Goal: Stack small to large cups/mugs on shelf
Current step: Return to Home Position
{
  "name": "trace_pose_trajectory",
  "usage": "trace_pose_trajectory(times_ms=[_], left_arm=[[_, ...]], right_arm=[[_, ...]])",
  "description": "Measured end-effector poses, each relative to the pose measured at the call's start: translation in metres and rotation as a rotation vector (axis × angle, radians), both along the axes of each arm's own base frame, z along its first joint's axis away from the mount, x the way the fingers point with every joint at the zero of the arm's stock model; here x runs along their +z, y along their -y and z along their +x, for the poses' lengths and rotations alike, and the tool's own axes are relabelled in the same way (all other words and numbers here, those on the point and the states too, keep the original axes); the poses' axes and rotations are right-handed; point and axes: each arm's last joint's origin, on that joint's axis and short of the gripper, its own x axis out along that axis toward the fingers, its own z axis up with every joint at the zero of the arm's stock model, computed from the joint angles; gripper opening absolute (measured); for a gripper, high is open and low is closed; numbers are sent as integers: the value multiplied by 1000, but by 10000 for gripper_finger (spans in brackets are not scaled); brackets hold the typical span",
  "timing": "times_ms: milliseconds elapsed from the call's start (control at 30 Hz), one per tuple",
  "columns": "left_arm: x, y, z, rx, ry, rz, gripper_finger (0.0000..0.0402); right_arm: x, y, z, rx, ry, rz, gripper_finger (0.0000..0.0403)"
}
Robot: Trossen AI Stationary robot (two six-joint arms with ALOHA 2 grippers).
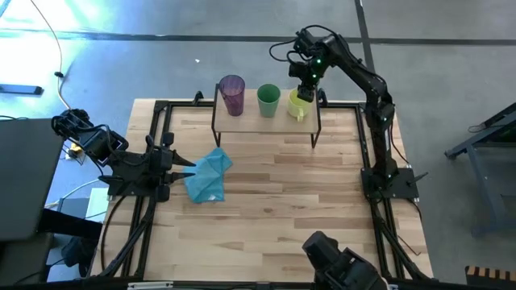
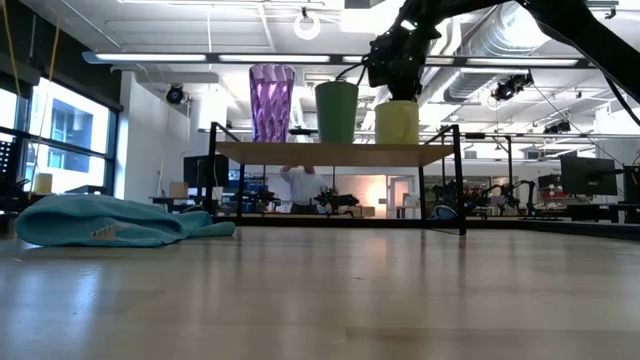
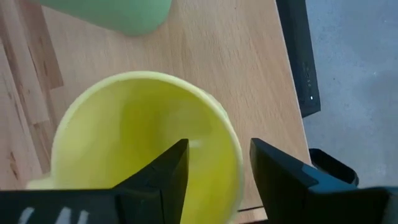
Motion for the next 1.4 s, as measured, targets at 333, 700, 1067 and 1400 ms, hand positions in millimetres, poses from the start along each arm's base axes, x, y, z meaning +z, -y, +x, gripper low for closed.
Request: trace_pose_trajectory(times_ms=[333, 700, 1067, 1400], left_arm=[[0, 0, 0, 0, 1, 0, 108], [0, 0, 0, 5, 3, -9, 108], [0, 0, 0, 5, 3, -9, 108], [0, 0, 0, 5, 3, -9, 108]], right_arm=[[24, -14, -10, -7, 44, -39, 163], [61, -42, -25, -17, 117, -104, 163], [110, -93, -47, 49, 260, -196, 163], [159, -143, -83, 39, 511, -257, 163]])
